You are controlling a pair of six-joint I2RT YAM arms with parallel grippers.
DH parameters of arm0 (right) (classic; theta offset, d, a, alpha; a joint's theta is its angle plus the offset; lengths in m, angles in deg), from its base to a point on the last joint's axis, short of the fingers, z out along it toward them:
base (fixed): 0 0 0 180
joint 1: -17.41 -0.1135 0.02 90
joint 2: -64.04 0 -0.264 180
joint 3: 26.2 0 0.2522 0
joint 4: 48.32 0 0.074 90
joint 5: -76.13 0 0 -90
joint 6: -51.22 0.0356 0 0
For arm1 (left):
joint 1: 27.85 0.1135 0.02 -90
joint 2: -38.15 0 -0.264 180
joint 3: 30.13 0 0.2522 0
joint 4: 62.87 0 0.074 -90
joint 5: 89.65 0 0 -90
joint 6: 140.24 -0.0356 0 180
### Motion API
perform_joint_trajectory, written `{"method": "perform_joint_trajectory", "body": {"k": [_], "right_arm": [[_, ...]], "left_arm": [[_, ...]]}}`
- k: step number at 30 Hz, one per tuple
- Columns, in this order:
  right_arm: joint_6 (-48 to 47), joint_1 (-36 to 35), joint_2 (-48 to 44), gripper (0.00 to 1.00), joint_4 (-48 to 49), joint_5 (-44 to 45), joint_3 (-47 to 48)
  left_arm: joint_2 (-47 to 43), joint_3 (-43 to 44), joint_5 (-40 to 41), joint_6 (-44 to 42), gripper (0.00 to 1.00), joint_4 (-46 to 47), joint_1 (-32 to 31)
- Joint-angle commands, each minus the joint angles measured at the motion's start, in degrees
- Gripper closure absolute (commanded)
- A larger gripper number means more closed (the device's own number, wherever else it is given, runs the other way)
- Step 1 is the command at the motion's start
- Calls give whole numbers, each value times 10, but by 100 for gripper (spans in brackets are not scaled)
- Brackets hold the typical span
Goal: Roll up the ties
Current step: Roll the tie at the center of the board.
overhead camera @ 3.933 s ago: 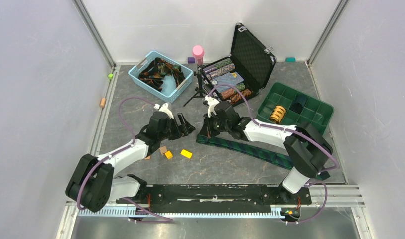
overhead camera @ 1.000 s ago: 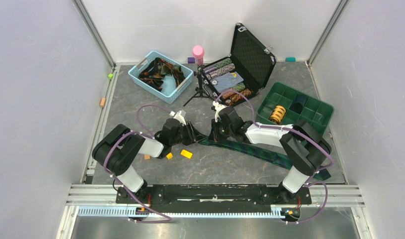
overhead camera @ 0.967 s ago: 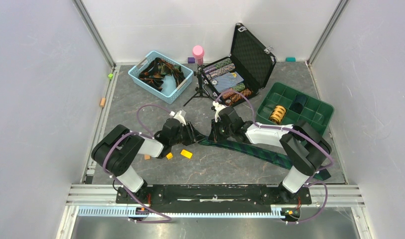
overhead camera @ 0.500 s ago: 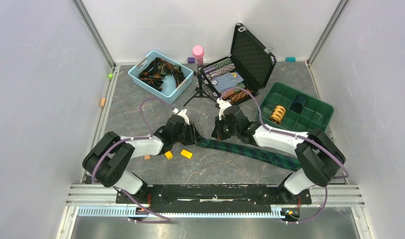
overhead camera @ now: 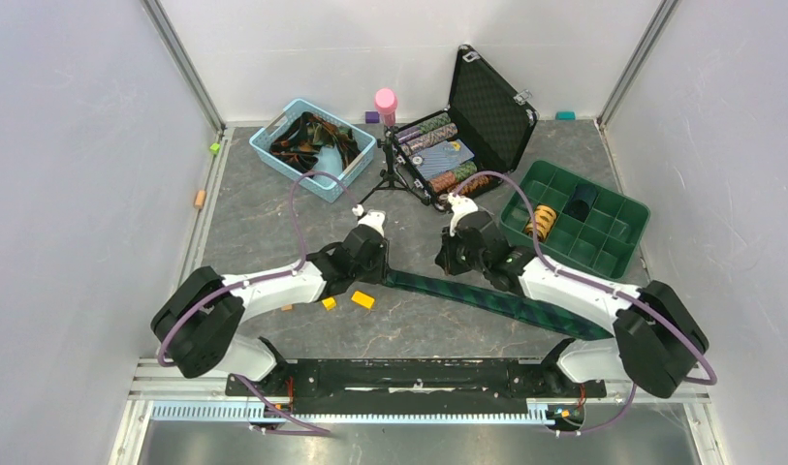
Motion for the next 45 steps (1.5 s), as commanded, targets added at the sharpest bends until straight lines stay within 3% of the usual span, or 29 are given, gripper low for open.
{"method": "perform_joint_trajectory", "body": {"k": [1, 12, 25, 37, 45], "right_arm": [[-12, 6, -48, 100, -16, 42, -3], [-23, 18, -124, 100, -66, 94, -12], [-22, 27, -210, 100, -116, 157, -19], [-21, 31, -257, 100, -140, 204, -24], [-18, 32, -259, 100, -140, 206, -32]], "left_arm": [[-6, 50, 121, -72, 60, -78, -24], [73, 158, 306, -144, 60, -201, -94], [206, 238, 462, -212, 61, -249, -151], [287, 268, 517, -224, 60, -270, -198], [290, 297, 485, -193, 48, -286, -213]]}}
